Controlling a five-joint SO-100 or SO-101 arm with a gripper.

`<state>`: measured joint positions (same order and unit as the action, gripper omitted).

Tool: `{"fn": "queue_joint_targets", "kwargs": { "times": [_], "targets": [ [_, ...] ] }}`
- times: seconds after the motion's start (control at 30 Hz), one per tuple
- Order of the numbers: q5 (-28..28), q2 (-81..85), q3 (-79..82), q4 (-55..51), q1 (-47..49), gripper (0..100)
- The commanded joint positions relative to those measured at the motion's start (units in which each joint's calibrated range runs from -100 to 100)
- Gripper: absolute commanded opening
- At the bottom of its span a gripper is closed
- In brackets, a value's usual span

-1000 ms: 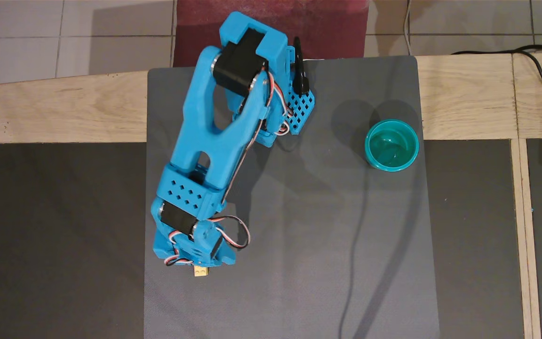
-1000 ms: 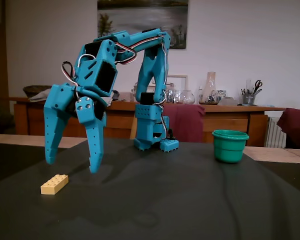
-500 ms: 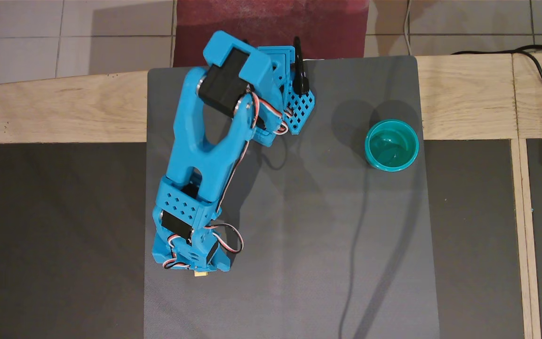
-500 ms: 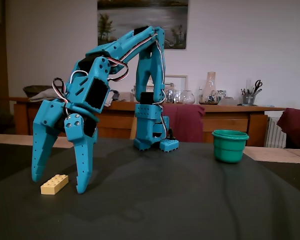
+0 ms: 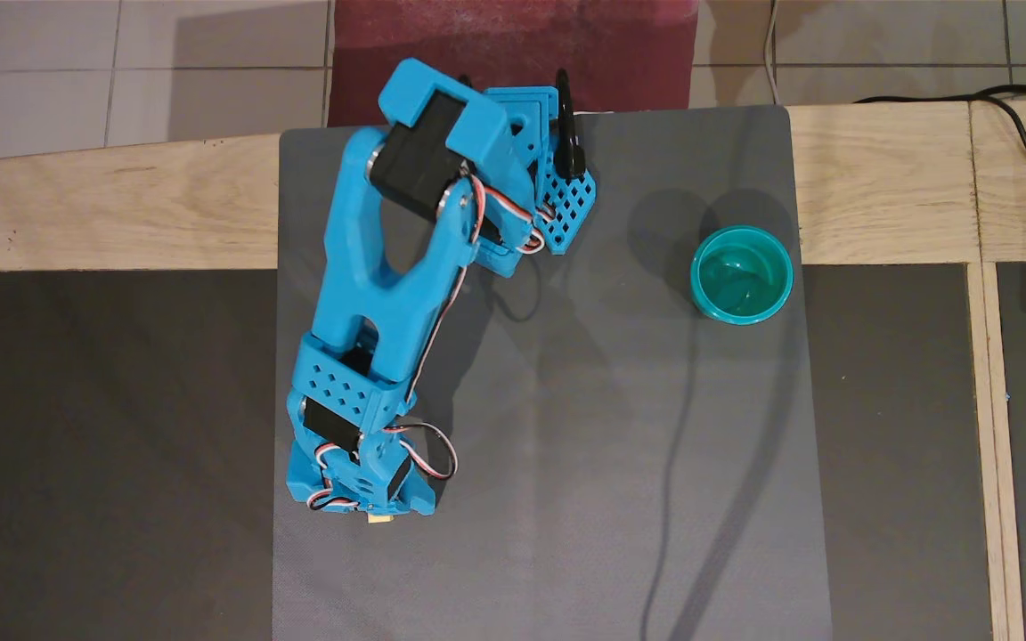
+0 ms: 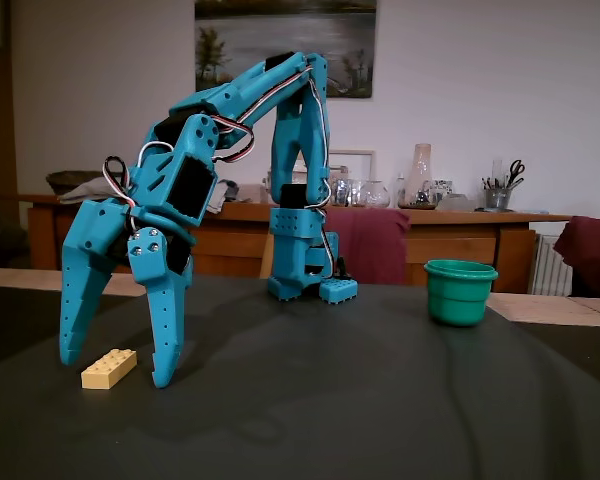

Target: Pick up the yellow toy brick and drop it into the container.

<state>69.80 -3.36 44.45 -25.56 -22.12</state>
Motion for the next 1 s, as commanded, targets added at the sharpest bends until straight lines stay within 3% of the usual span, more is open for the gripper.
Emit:
{"fn": "queue_joint_targets", "kwargs": {
  "times": [0.0,0.23,0.5,0.97],
  "targets": [
    [1.18,-0.44,0.14,-1.14,-2.21,29],
    [1.24,-0.18,-0.41,-3.98,-2.75,29],
    [1.24,2.18,-2.21,-16.78,-2.36,29],
    [1.08,1.50,-2.21,-12.96,0.03,29]
  ]
}}
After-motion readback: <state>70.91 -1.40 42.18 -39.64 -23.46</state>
